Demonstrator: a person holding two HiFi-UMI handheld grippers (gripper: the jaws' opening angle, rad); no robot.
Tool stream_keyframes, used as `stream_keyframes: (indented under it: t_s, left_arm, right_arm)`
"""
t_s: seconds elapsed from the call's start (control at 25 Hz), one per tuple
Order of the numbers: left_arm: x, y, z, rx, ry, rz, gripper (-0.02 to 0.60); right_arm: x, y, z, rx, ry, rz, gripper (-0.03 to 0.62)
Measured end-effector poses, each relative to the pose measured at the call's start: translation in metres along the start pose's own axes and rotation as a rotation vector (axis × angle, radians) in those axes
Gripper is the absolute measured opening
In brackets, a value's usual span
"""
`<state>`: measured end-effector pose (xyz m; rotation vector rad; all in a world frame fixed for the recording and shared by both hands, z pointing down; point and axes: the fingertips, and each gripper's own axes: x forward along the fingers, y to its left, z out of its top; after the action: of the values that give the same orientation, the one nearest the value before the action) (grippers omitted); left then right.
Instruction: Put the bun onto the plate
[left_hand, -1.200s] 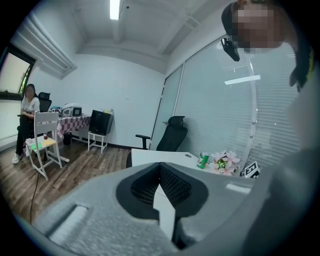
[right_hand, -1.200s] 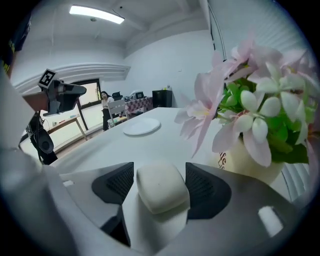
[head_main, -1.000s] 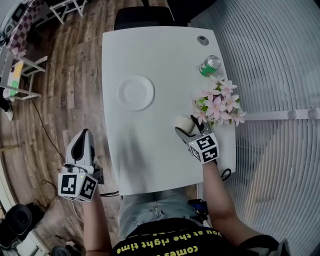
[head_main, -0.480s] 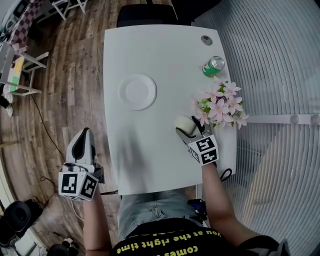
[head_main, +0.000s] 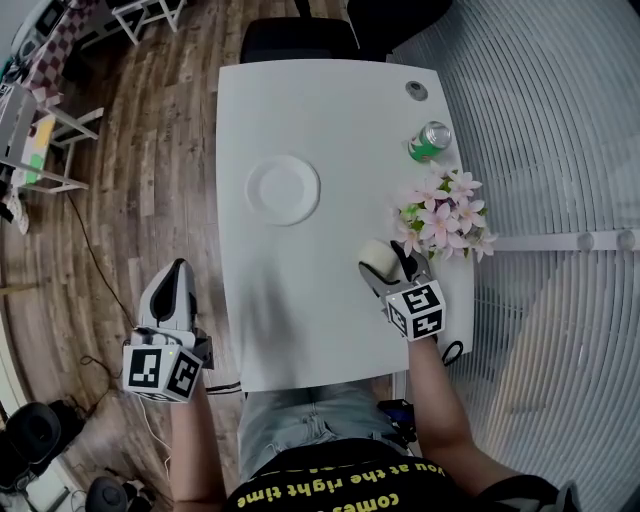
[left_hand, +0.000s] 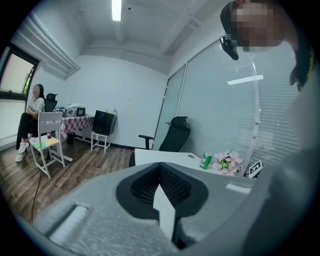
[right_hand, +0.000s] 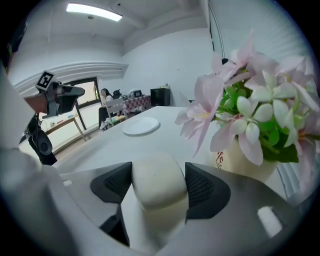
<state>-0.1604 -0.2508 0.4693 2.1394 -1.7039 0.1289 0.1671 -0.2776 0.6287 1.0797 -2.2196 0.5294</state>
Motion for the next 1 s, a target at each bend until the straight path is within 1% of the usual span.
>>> stream_keyframes:
  t_s: [0.28, 0.56, 0.8, 1.0]
  left_arm:
    - [-0.006, 0.001, 0.011, 0.004, -0.031, 0.002, 0.0]
    - [-0.02, 0.003, 0.028, 0.012, -0.061, 0.004, 0.0]
    - [-0.027, 0.006, 0.04, 0.027, -0.091, 0.012, 0.0]
    - [-0.033, 0.008, 0.05, 0.016, -0.116, 0.021, 0.0]
  right_arm:
    - [-0.014, 0.006, 0.022, -0.004, -0.044, 0.002, 0.342]
    - [-0.031, 0.02, 0.053, -0.004, -0.108, 0.011, 0.341]
    - [-0.041, 0.022, 0.08, -0.005, -0.165, 0.016, 0.341]
    - [-0.053, 0.024, 0.103, -0.013, -0.201, 0.009, 0.341]
